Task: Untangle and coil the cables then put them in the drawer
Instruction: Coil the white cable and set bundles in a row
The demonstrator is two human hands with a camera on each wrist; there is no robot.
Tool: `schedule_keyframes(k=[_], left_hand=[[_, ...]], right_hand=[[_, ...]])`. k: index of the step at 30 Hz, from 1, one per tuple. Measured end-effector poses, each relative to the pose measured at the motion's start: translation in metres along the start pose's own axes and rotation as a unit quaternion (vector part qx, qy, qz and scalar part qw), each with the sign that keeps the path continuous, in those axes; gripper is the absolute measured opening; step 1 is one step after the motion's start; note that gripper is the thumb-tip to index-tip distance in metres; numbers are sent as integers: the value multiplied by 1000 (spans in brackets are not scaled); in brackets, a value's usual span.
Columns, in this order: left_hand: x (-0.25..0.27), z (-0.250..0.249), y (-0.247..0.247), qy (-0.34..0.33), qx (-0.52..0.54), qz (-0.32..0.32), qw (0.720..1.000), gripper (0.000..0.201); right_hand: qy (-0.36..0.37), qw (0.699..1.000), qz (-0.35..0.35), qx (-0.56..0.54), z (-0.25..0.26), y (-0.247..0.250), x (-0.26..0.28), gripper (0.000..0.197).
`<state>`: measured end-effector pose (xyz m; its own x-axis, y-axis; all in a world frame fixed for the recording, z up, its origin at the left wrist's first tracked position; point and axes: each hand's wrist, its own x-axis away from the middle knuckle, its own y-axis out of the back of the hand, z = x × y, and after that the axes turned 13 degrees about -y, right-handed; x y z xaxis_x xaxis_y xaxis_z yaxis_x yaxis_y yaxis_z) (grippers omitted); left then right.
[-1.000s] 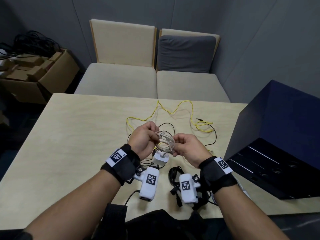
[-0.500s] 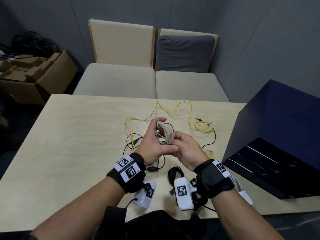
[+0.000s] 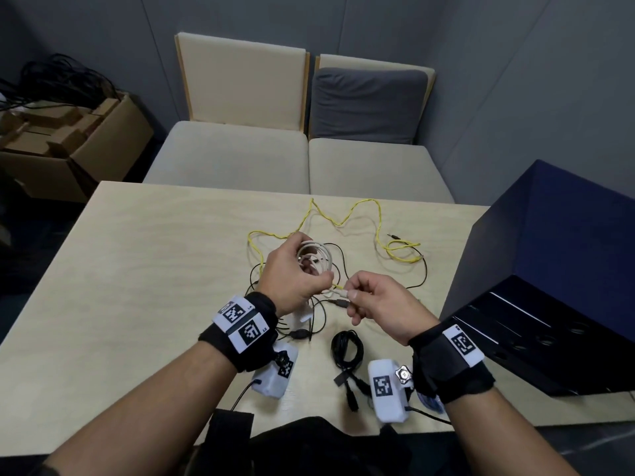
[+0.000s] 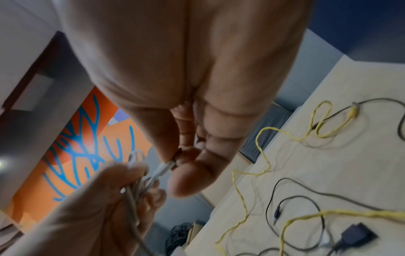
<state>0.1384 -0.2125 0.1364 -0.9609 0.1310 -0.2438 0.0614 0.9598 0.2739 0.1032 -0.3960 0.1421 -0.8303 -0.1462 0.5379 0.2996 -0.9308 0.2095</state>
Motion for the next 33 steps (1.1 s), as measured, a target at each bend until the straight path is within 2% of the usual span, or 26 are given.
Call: schedule_keyframes(k=[4, 7, 10, 13, 15, 18, 22, 24, 30, 33], left_hand=[[-3, 7, 1, 19, -19, 19, 999, 36], [-1, 16, -3, 44, 7, 58, 997, 38], [7, 23, -5, 77, 42, 113, 990, 42], [16, 26, -8, 79, -8, 209, 975, 31], [20, 27, -6, 80, -22, 238, 968, 32], [22, 28, 5, 133, 37, 191, 972, 39], [28, 34, 28, 186, 102, 176, 961, 21], [33, 38, 45, 209, 123, 156, 958, 27], [51, 60, 82, 224, 49, 92, 969, 18], [56, 80, 68, 222, -15, 106, 969, 16]], right_hand=[[-2, 1000, -2, 27, 3, 6, -1, 17], [-11, 1000, 17, -13, 4, 1, -6, 15], [-11, 999, 35, 7, 4, -5, -10, 6], [11, 996, -11, 86, 2, -15, -15, 21], [21, 995, -25, 93, 0, -26, -19, 19], [-2, 999, -6, 44, -10, -37, -27, 6], [-54, 995, 54, -63, -23, -57, -38, 15], [-70, 988, 84, -105, -25, -72, -43, 15], [-96, 975, 141, -144, -29, -121, -59, 8], [-114, 979, 117, -119, -42, -125, -60, 11]])
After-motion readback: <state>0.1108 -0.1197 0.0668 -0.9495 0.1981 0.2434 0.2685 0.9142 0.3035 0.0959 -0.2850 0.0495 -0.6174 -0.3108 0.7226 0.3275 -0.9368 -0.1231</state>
